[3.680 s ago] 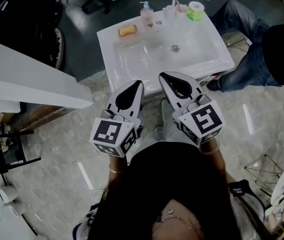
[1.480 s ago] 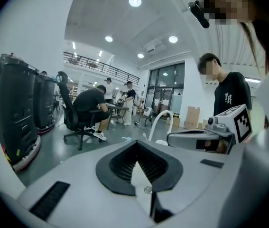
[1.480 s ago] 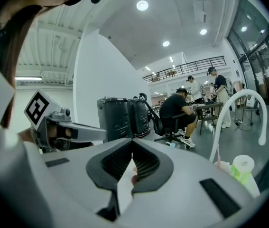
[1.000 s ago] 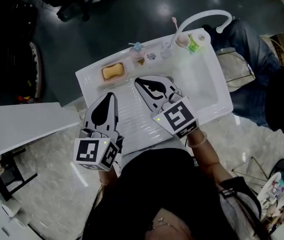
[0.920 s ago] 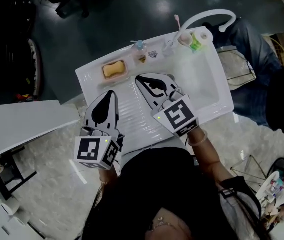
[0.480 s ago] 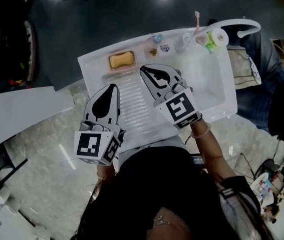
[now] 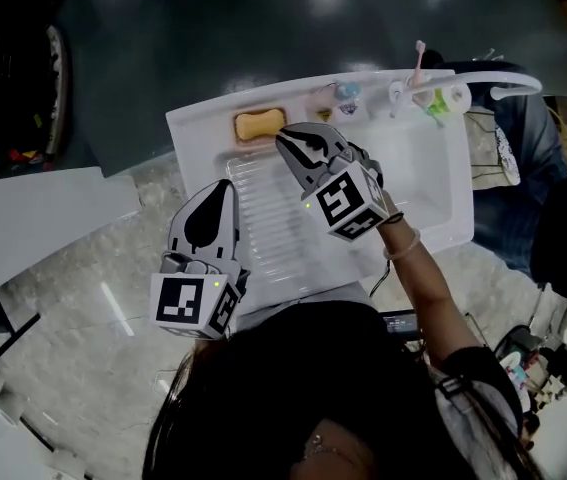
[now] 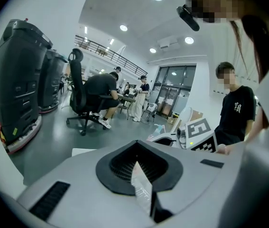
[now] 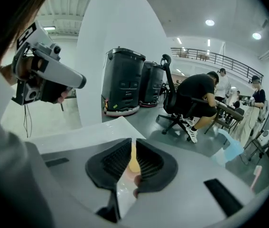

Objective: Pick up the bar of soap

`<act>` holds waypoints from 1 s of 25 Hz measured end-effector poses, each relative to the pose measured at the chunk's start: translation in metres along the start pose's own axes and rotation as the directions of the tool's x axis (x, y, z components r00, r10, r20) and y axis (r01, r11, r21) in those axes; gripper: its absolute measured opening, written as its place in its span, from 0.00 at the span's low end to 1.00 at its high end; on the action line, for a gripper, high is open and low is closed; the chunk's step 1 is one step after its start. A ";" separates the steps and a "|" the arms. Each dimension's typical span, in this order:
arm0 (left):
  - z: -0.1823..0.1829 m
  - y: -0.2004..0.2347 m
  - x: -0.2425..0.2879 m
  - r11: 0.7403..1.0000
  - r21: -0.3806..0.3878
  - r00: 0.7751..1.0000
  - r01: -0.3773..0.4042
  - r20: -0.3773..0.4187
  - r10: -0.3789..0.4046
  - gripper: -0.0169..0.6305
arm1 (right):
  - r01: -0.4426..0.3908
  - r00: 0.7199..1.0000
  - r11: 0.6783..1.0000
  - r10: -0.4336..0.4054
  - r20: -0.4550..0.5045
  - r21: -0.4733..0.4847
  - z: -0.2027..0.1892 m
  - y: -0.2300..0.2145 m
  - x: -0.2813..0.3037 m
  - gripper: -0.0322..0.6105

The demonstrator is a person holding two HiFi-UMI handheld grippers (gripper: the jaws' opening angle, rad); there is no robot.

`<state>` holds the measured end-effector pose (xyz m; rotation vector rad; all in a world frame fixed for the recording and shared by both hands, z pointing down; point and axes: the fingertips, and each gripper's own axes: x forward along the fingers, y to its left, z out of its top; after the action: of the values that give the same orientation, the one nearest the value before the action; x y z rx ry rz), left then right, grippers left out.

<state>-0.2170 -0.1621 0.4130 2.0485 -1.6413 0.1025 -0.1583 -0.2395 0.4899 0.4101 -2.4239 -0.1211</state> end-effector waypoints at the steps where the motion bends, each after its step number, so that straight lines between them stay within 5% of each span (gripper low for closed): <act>1: -0.001 0.003 0.000 1.000 -0.001 1.000 -0.002 0.002 0.002 0.04 | -0.006 1.000 1.000 0.006 -0.014 -0.014 -0.001 -0.001 0.005 0.07; 15: -0.022 0.040 -0.003 0.998 -0.050 0.999 -0.037 -0.014 0.036 0.04 | -0.144 0.969 0.975 0.105 -0.223 -0.167 -0.025 0.005 0.064 0.17; 25: -0.040 0.051 -0.006 0.993 -0.108 0.999 -0.050 -0.018 0.048 0.04 | -0.264 0.917 0.938 0.172 -0.360 -0.225 -0.042 0.012 0.086 0.23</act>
<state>-0.2564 -0.1469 0.4627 1.9227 -1.6519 0.0446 -0.1975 -0.2548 0.5764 0.0253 -2.0600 -0.2571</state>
